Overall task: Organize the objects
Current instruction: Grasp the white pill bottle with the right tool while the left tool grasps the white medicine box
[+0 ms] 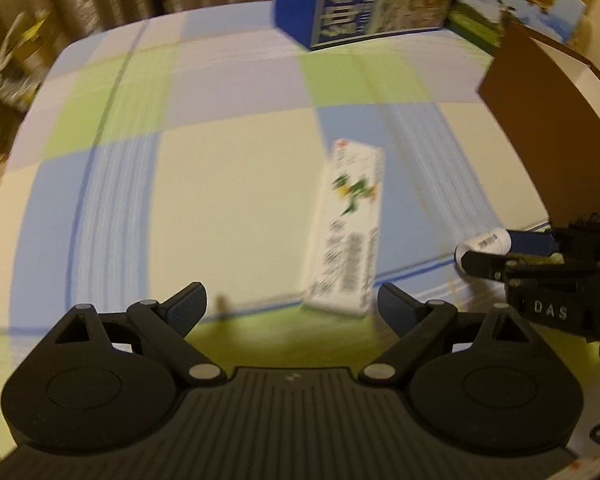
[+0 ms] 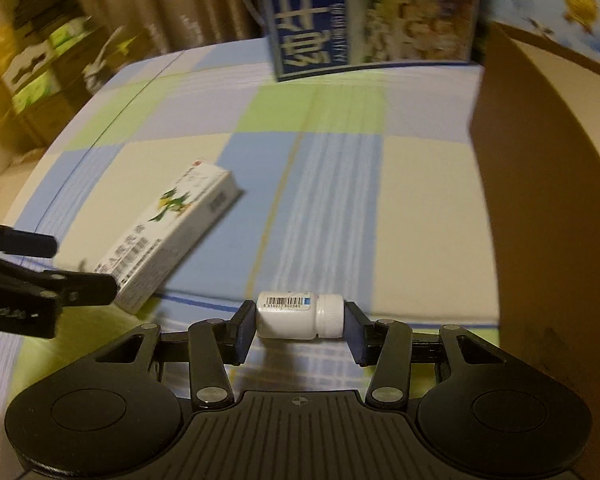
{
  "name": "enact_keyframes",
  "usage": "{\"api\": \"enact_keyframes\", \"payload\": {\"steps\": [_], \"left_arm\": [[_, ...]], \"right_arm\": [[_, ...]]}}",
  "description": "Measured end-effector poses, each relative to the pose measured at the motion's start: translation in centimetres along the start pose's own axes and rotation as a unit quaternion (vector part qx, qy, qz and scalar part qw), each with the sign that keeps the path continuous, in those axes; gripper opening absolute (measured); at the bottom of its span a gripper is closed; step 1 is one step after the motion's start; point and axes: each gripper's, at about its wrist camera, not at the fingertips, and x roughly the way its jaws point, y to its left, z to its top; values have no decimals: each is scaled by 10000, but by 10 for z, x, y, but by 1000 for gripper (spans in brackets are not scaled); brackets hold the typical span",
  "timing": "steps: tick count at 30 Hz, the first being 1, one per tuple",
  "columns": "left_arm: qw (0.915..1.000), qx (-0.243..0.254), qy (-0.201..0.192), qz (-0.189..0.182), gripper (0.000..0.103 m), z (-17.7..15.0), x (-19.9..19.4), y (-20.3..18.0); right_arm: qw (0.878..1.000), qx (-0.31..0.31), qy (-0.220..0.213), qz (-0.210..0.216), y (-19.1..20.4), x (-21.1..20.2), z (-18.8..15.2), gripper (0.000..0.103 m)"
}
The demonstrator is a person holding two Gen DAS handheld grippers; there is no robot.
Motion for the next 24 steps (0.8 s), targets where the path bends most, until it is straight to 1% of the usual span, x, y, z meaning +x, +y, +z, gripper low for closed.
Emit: {"api": "enact_keyframes", "payload": {"steps": [2, 5, 7, 8, 10, 11, 12, 13, 15, 17, 24], "left_arm": [[9999, 124, -16, -55, 89, 9, 10, -8], [9996, 276, 9, -80, 83, 20, 25, -18], [9993, 365, 50, -33, 76, 25, 34, -23], [9992, 396, 58, -7, 73, 28, 38, -25], [9991, 410, 91, 47, 64, 30, 44, -27], [9991, 408, 82, 77, 63, 30, 45, -28], [9991, 407, 38, 110, 57, 30, 44, -28], [9991, 402, 12, 91, 46, 30, 44, -29], [9992, 393, -23, 82, 36, 27, 41, -28], [9991, 414, -29, 120, 34, 23, 38, -29], [9997, 177, 105, 118, 33, -9, 21, -25]], "right_arm": [[10000, 69, -12, -52, -4, -3, -1, 44], [9999, 124, -20, -82, -9, -8, -4, 44], [9998, 149, -18, -103, -12, -10, -6, 44], [9998, 157, -16, -103, -13, -11, -6, 44], [9998, 177, -13, -105, -14, -12, -7, 44], [9998, 183, -12, -101, -14, -12, -8, 44], [9998, 188, -11, -91, -15, -13, -8, 44], [9998, 188, -9, -82, -14, -12, -8, 44], [9998, 180, -6, -65, -14, -12, -9, 44], [9998, 174, 1, -42, -12, -13, -10, 44], [9999, 128, 9, 76, -9, -23, -19, 44]]}}
